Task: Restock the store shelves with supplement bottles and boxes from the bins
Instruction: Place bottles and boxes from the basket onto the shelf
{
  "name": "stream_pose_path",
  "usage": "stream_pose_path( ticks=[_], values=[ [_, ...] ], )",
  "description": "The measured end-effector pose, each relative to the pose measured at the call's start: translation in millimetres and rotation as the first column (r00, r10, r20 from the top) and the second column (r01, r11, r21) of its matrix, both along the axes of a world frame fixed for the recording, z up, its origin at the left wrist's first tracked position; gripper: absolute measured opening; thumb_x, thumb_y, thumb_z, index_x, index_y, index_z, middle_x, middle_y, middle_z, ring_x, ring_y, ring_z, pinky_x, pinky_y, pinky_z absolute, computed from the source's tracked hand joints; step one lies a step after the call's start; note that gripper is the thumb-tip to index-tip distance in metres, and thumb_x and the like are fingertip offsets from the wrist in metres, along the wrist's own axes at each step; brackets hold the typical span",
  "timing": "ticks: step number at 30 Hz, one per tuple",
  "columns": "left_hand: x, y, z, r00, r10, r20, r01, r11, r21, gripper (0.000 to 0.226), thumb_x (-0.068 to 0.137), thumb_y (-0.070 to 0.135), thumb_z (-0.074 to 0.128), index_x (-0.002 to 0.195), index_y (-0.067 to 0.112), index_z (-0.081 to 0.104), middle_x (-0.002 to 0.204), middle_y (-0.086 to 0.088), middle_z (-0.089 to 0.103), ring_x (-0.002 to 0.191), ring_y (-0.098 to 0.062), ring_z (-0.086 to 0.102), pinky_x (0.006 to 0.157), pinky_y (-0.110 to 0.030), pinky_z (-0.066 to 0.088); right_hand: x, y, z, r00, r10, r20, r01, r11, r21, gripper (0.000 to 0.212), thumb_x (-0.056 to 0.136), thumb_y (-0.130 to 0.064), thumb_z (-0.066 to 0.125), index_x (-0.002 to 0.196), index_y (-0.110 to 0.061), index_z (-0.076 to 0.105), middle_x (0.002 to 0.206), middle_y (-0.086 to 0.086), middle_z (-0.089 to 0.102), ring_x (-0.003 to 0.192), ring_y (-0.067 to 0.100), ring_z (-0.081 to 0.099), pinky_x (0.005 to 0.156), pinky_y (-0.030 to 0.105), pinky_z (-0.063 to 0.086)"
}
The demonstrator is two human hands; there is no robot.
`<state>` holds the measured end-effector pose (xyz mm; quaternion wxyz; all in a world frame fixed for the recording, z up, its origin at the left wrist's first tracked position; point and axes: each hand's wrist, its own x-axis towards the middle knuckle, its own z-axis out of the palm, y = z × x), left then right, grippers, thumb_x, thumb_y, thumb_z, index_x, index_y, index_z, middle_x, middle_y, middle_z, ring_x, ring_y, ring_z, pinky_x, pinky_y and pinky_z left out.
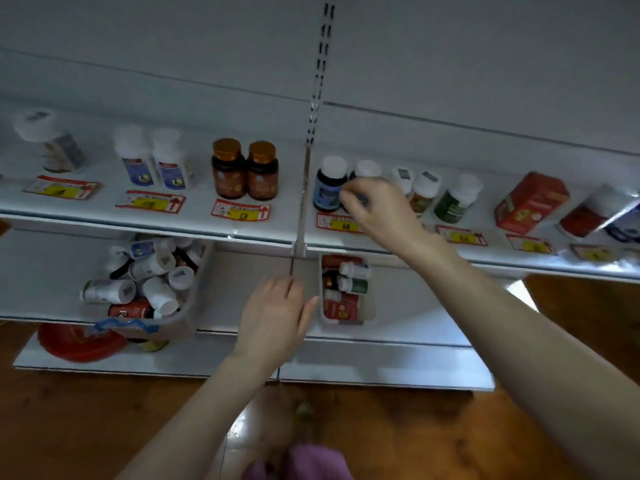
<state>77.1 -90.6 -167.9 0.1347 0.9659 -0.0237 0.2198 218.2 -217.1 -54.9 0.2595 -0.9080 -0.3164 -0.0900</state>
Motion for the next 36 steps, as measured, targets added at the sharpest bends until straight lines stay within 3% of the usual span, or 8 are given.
stream_pose_path(
  ticks=[6, 12, 20, 23, 26, 29, 33, 36],
  values=[
    [-5, -48, -34, 0.979, -0.153, -0.135, 0.151, 0.988, -0.025, 0.043, 0.088, 0.035, 0.038, 0.080, 0.006, 0.068, 0.071, -0.008, 0.065, 0.064, -0.025, 0.062, 0.055, -0.029, 0.050, -26, -78, -26, 0.990, -0.140, -0.033, 0.138, 0.989, -0.055, 0.025, 0.093, -0.019, 0.052, 0.102, -0.002, 0.067, 0.100, 0.013, 0.069, 0.095, 0.026, 0.061, 0.073, 0.023, 0.035],
    [10, -71, -84, 0.925, -0.182, -0.334, 0.198, 0.980, 0.013, 0.048, 0.087, 0.037, 0.034, 0.087, 0.004, 0.069, 0.068, -0.009, 0.066, 0.063, -0.026, 0.062, 0.060, -0.032, 0.052, -39, -117, -71, 0.951, -0.216, -0.222, 0.206, 0.976, -0.069, 0.026, 0.094, -0.022, 0.050, 0.109, -0.008, 0.065, 0.107, 0.009, 0.068, 0.102, 0.023, 0.058, 0.083, 0.028, 0.041],
    [62, -69, -168, 0.896, -0.070, -0.439, 0.107, 0.992, 0.059, 0.044, 0.084, 0.033, 0.036, 0.081, 0.000, 0.066, 0.074, -0.016, 0.064, 0.066, -0.033, 0.062, 0.063, -0.036, 0.054, 7, -128, -188, 0.881, -0.212, -0.423, 0.153, 0.973, -0.171, 0.028, 0.095, -0.021, 0.048, 0.110, -0.001, 0.062, 0.109, 0.017, 0.065, 0.104, 0.030, 0.057, 0.087, 0.037, 0.043],
    [91, -71, -208, 0.887, -0.013, -0.462, 0.054, 0.996, 0.077, 0.033, 0.081, 0.026, 0.060, 0.090, -0.005, 0.066, 0.088, -0.025, 0.066, 0.080, -0.039, 0.065, 0.069, -0.044, 0.055, 37, -126, -238, 0.886, -0.200, -0.418, 0.112, 0.968, -0.225, 0.030, 0.095, -0.019, 0.048, 0.115, 0.000, 0.060, 0.116, 0.019, 0.062, 0.108, 0.032, 0.055, 0.090, 0.036, 0.040],
    [115, -77, -245, 0.876, -0.017, -0.482, 0.049, 0.997, 0.054, 0.042, 0.071, 0.017, 0.075, 0.103, -0.007, 0.063, 0.105, -0.029, 0.063, 0.095, -0.042, 0.063, 0.073, -0.048, 0.053, 69, -122, -282, 0.863, -0.228, -0.450, 0.100, 0.951, -0.291, 0.034, 0.096, -0.021, 0.044, 0.126, -0.006, 0.052, 0.126, 0.015, 0.055, 0.115, 0.028, 0.050, 0.091, 0.029, 0.035],
    [132, -79, -274, 0.885, -0.028, -0.464, 0.067, 0.995, 0.067, 0.039, 0.084, 0.026, 0.051, 0.107, -0.003, 0.063, 0.114, -0.024, 0.062, 0.105, -0.038, 0.061, 0.078, -0.048, 0.052, 100, -115, -314, 0.878, -0.217, -0.427, 0.082, 0.947, -0.312, 0.037, 0.097, -0.018, 0.043, 0.132, -0.005, 0.045, 0.132, 0.017, 0.049, 0.121, 0.029, 0.046, 0.095, 0.028, 0.031],
    [141, -73, -311, 0.878, -0.031, -0.479, 0.063, 0.997, 0.051, 0.062, 0.098, 0.036, 0.019, 0.108, -0.004, 0.065, 0.115, -0.022, 0.063, 0.106, -0.036, 0.062, 0.080, -0.050, 0.052, 142, -100, -342, 0.879, -0.214, -0.426, 0.063, 0.938, -0.341, 0.046, 0.095, -0.023, 0.047, 0.139, -0.010, 0.036, 0.136, 0.015, 0.044, 0.124, 0.028, 0.041, 0.097, 0.030, 0.034],
    [137, -71, -325, 0.893, -0.023, -0.449, 0.037, 0.999, 0.022, 0.069, 0.099, 0.039, 0.010, 0.112, -0.002, 0.064, 0.119, -0.018, 0.063, 0.108, -0.032, 0.062, 0.082, -0.049, 0.051, 164, -88, -359, 0.883, -0.201, -0.425, 0.024, 0.922, -0.387, 0.053, 0.094, -0.028, 0.051, 0.141, -0.011, 0.031, 0.141, 0.012, 0.040, 0.128, 0.027, 0.038, 0.101, 0.034, 0.035]
  ],
)
